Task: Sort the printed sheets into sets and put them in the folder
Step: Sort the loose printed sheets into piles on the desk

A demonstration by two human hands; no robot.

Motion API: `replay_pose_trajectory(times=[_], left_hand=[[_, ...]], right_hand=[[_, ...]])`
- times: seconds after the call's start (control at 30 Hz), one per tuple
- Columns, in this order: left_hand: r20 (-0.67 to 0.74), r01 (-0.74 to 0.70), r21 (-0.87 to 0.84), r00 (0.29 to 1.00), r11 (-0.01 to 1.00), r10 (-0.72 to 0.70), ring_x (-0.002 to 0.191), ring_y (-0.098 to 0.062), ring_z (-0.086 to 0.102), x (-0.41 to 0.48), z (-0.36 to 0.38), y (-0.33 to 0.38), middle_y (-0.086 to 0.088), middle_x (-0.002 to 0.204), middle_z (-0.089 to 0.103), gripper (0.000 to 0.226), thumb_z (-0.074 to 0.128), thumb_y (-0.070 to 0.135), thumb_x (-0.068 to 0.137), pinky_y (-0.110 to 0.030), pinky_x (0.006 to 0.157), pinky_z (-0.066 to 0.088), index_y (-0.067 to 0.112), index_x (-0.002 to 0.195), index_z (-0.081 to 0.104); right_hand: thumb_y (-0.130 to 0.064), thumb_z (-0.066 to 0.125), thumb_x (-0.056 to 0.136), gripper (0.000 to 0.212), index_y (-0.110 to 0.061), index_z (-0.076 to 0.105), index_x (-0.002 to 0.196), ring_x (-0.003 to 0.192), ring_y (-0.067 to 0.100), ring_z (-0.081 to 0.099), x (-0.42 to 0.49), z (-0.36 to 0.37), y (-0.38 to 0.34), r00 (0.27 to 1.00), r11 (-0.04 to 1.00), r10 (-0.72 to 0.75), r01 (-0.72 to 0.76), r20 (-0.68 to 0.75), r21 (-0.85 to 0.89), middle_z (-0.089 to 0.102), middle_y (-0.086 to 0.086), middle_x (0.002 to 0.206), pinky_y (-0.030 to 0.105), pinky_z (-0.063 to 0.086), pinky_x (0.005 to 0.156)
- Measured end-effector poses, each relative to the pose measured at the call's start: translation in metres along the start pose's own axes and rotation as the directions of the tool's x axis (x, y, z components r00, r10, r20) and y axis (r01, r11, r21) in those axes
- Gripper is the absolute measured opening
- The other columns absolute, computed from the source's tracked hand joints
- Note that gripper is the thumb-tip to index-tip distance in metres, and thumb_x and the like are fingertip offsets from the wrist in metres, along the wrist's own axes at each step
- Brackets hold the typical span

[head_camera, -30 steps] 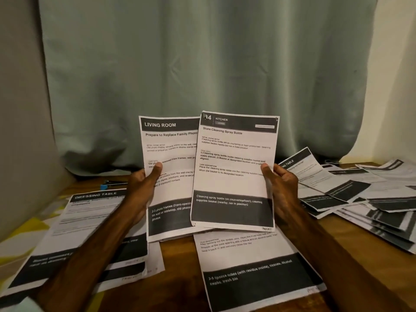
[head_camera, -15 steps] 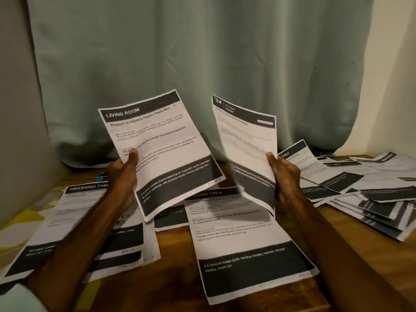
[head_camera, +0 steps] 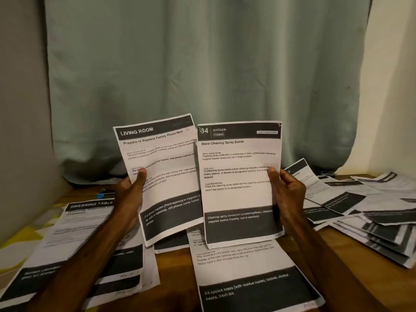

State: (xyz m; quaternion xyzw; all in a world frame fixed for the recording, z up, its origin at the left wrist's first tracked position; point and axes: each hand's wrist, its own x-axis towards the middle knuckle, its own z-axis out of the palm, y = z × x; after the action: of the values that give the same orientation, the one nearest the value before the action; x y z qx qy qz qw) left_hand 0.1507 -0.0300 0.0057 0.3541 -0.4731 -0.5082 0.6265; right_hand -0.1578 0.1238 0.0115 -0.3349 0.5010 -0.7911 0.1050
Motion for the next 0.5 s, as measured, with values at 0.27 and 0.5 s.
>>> replay_pose_trajectory(times=[0.27,0.5], left_hand=[[0.042,-0.003,0.014,0.999,1.0,0.003,0.095,-0.031,0.073,-0.006,0.002,0.003,-0.011,0.111,0.074,0.041,0.061,0.039,0.098,-0.04,0.076,0.06,0.01,0.126,0.063],[-0.017,-0.095,-0.032,0.995,0.995,0.095,0.072,-0.006,0.074,-0.002,-0.003,0.01,0.007,0.092,0.074,0.014,0.06,0.035,0.1,-0.019,0.056,0.057,0.023,0.104,0.066]], right_hand=[[-0.027,0.074,0.092,0.008,-0.02,0.073,0.09,0.076,0.02,0.075,0.011,-0.013,0.0,0.998,0.991,0.056,-0.054,0.016,-0.119,0.078,0.0,0.087,0.026,0.06,0.059],[-0.013,0.067,0.097,0.012,-0.002,0.066,0.098,0.067,0.011,0.054,0.027,-0.05,-0.014,0.991,0.926,0.128,-0.132,-0.035,-0.353,0.063,0.007,0.084,0.018,0.042,0.052]])
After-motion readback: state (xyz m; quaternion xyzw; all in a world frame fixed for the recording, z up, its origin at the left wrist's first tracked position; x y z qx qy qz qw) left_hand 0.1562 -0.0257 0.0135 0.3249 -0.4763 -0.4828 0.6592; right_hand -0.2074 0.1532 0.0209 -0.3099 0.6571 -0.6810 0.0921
